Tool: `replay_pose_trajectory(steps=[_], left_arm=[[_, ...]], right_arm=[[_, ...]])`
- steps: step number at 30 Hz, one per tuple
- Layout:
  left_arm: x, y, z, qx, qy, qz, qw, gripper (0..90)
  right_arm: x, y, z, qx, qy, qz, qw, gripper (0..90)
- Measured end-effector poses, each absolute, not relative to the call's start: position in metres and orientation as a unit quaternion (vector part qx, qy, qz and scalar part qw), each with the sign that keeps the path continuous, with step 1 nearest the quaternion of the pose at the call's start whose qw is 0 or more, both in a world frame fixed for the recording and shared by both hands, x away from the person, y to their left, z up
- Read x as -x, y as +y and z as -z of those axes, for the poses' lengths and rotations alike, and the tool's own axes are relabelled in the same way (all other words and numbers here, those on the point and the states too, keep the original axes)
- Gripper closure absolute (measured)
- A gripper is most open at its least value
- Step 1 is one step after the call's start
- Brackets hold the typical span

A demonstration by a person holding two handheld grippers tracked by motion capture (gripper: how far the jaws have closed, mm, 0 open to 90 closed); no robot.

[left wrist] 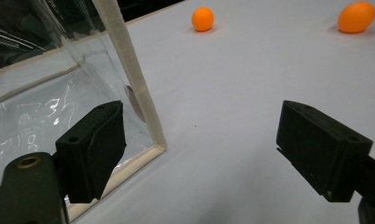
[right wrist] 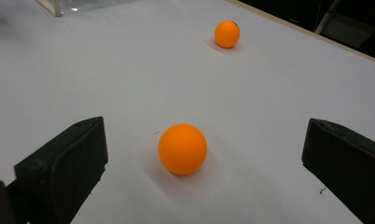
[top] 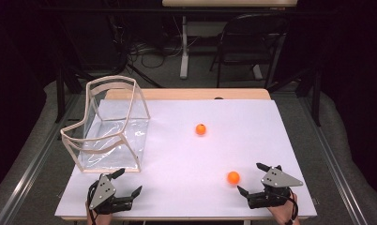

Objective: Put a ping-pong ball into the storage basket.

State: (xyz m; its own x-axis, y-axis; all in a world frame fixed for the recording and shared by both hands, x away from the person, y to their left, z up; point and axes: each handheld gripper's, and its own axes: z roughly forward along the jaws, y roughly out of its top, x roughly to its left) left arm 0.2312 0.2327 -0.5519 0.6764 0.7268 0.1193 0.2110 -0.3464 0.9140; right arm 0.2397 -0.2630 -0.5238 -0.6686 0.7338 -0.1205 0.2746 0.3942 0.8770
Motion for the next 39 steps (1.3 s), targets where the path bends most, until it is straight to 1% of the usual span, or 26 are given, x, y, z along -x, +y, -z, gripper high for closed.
replay_pose_trajectory(steps=[12, 39], left_arm=[[-0.231, 0.232, 0.552, -0.779, 0.301, -0.267, 0.481, 15.7], [-0.232, 0.231, 0.552, -0.781, 0.3, -0.265, 0.479, 15.7]], right_arm=[[-0.254, -0.255, 0.525, -0.327, 0.812, -0.422, 0.236, 0.0], [-0.273, -0.245, 0.528, -0.335, 0.839, -0.382, 0.195, 0.0]])
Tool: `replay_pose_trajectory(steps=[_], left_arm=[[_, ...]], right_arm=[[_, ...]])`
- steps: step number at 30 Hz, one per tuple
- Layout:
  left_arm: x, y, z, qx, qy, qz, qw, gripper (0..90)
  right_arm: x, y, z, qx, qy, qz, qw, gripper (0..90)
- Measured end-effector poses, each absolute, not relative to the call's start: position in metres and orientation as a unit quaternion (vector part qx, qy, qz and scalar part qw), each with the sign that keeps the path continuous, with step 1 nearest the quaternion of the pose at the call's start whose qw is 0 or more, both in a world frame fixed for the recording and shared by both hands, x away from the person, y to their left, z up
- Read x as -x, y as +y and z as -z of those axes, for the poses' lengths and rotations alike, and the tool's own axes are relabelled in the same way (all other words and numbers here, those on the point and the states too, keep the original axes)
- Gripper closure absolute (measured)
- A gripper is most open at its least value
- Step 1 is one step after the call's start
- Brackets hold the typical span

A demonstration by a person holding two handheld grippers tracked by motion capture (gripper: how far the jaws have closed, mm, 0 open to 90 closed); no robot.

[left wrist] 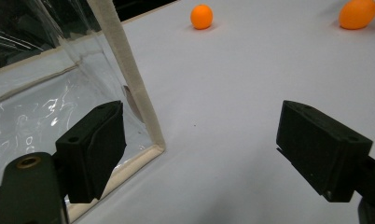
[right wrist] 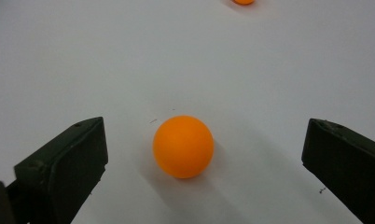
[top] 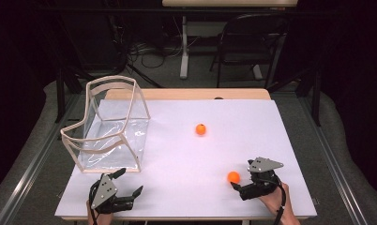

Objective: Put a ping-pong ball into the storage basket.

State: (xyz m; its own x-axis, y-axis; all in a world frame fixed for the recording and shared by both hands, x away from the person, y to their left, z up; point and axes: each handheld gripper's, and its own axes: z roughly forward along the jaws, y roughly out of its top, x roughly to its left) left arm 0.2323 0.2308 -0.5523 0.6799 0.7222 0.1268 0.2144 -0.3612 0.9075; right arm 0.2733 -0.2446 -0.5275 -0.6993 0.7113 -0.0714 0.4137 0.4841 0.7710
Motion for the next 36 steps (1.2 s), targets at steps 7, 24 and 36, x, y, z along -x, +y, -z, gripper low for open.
replay_pose_trajectory(steps=[7, 24, 36], left_arm=[[-0.232, 0.23, 0.552, -0.782, 0.296, -0.266, 0.479, 15.7], [-0.233, 0.229, 0.552, -0.782, 0.297, -0.264, 0.48, 15.7], [-0.233, 0.23, 0.552, -0.782, 0.296, -0.265, 0.48, 15.7]], right_arm=[[-0.277, -0.241, 0.529, -0.334, 0.847, -0.371, 0.184, 0.0], [-0.286, -0.23, 0.531, -0.332, 0.861, -0.349, 0.159, 0.0], [-0.291, -0.224, 0.535, -0.336, 0.873, -0.323, 0.146, 4.3]])
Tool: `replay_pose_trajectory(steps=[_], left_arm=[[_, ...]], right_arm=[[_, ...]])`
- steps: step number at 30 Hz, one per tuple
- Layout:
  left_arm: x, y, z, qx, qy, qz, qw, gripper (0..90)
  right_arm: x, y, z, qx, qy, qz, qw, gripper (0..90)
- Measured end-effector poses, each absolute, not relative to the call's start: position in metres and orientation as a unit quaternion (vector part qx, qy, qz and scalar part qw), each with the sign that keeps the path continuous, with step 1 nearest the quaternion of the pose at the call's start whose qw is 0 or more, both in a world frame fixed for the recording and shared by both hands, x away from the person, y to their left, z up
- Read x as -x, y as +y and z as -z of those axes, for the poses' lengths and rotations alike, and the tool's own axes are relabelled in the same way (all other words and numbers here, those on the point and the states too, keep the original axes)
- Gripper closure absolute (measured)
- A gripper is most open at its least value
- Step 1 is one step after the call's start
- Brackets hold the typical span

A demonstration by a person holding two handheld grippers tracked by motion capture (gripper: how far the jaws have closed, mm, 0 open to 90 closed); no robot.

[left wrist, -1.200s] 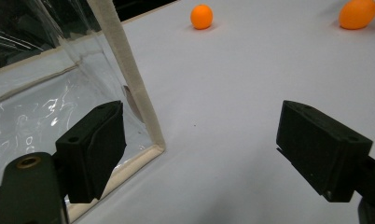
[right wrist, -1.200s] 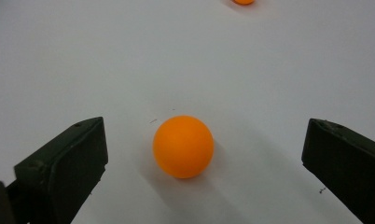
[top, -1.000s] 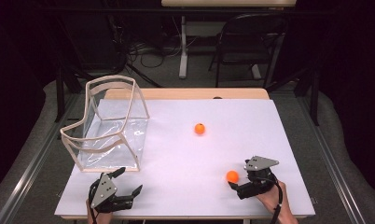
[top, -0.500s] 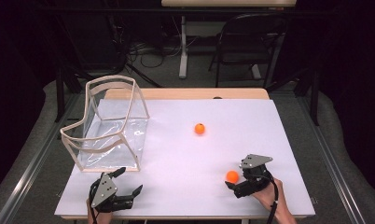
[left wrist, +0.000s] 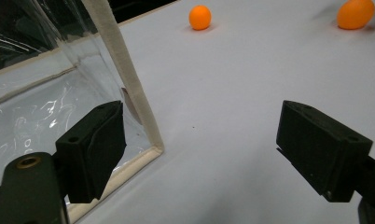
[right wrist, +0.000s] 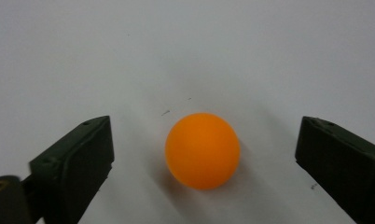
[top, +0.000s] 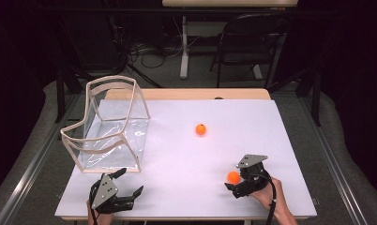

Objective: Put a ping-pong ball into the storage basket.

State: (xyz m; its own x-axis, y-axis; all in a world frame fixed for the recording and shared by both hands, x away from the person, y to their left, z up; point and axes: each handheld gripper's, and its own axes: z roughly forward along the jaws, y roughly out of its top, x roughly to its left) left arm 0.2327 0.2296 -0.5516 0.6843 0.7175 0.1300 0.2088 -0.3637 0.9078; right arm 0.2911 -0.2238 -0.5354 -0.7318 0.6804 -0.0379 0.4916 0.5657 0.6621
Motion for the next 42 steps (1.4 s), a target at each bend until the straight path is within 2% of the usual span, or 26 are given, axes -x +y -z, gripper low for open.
replay_pose_trajectory(steps=[2, 3, 4, 8, 12, 14, 16, 33, 42], left_arm=[[-0.2328, 0.2294, 0.5518, -0.782, 0.298, -0.264, 0.48, 15.7], [-0.2332, 0.2293, 0.5523, -0.782, 0.298, -0.263, 0.48, 15.7], [-0.2334, 0.2294, 0.5522, -0.784, 0.296, -0.264, 0.478, 15.7], [-0.2326, 0.2298, 0.5518, -0.783, 0.297, -0.264, 0.479, 15.7], [-0.2327, 0.2303, 0.5516, -0.781, 0.297, -0.266, 0.481, 15.7], [-0.2329, 0.2304, 0.5516, -0.782, 0.296, -0.265, 0.48, 15.7], [-0.2329, 0.2305, 0.5518, -0.782, 0.297, -0.265, 0.48, 15.7], [-0.2329, 0.2303, 0.552, -0.782, 0.299, -0.263, 0.48, 15.7], [-0.2322, 0.2316, 0.5511, -0.782, 0.298, -0.266, 0.478, 15.7]], right_arm=[[-0.2908, -0.2231, 0.5359, -0.336, 0.873, -0.322, 0.143, 6.8], [-0.2906, -0.2223, 0.536, -0.336, 0.874, -0.32, 0.146, 12.6], [-0.2906, -0.2224, 0.5356, -0.334, 0.875, -0.319, 0.146, 14.8], [-0.2904, -0.222, 0.5352, -0.337, 0.874, -0.317, 0.151, 20.6], [-0.2909, -0.2216, 0.5365, -0.341, 0.877, -0.305, 0.15, 32.6], [-0.291, -0.2212, 0.5371, -0.341, 0.877, -0.305, 0.15, 33.5], [-0.2912, -0.2201, 0.5381, -0.341, 0.88, -0.298, 0.145, 38.2], [-0.2928, -0.221, 0.5419, -0.347, 0.884, -0.281, 0.14, 49.2], [-0.2926, -0.222, 0.5408, -0.347, 0.883, -0.282, 0.144, 50.2]])
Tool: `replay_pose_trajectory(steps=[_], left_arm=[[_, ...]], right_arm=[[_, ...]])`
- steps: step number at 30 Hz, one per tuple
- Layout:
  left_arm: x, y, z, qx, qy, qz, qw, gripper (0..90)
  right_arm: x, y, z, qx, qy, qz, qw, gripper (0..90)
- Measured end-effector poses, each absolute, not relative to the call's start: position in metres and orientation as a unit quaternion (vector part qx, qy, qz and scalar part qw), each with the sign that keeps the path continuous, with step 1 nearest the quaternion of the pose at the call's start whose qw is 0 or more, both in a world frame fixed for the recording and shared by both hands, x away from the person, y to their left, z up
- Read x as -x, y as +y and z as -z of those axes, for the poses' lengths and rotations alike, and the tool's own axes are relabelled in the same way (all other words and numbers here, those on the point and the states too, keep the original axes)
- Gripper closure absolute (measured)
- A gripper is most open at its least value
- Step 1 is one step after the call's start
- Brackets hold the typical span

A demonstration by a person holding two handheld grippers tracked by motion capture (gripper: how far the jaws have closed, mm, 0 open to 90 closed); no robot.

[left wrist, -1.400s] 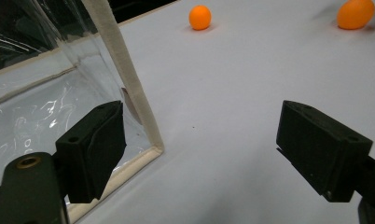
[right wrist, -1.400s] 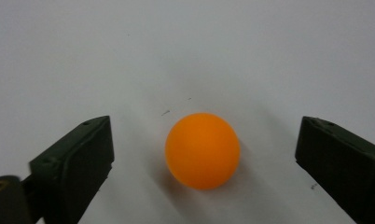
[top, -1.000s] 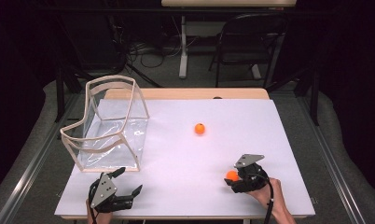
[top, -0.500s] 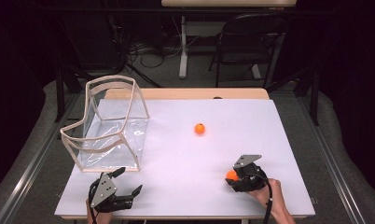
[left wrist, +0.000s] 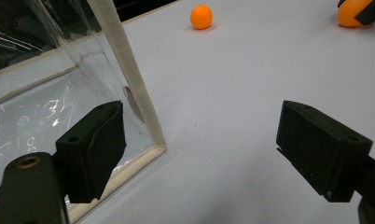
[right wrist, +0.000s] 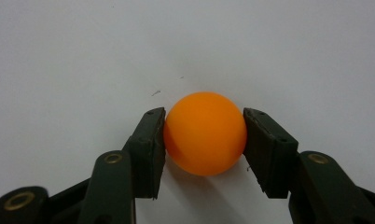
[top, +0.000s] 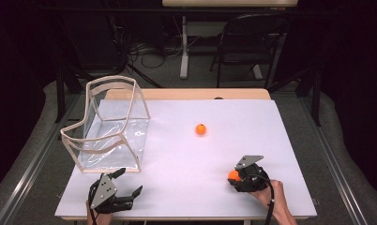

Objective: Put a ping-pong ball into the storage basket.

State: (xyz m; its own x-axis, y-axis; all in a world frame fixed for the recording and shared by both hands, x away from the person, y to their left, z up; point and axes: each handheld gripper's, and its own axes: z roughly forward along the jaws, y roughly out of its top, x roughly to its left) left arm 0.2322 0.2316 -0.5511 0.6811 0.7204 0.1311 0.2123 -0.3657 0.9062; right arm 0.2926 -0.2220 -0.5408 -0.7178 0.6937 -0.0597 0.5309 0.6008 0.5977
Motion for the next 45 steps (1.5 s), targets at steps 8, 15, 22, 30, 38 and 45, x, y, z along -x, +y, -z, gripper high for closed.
replay_pose_trajectory(steps=[8, 15, 22, 30, 38, 45], left_arm=[[-0.232, 0.232, 0.551, -0.783, 0.296, -0.266, 0.478, 15.7], [-0.232, 0.231, 0.551, -0.783, 0.296, -0.265, 0.479, 15.7], [-0.232, 0.23, 0.552, -0.783, 0.298, -0.264, 0.478, 15.7], [-0.233, 0.229, 0.552, -0.785, 0.294, -0.264, 0.477, 15.7], [-0.232, 0.229, 0.552, -0.783, 0.297, -0.262, 0.479, 15.7], [-0.233, 0.23, 0.552, -0.783, 0.297, -0.262, 0.479, 15.7]], right_arm=[[-0.292, -0.224, 0.536, -0.348, 0.88, -0.287, 0.149, 50.3], [-0.29, -0.222, 0.532, -0.346, 0.88, -0.288, 0.153, 50.3], [-0.29, -0.221, 0.529, -0.345, 0.879, -0.292, 0.154, 50.4], [-0.289, -0.222, 0.526, -0.342, 0.879, -0.294, 0.156, 50.5], [-0.287, -0.22, 0.524, -0.339, 0.879, -0.296, 0.154, 50.5], [-0.29, -0.213, 0.519, -0.332, 0.882, -0.297, 0.156, 50.5]])
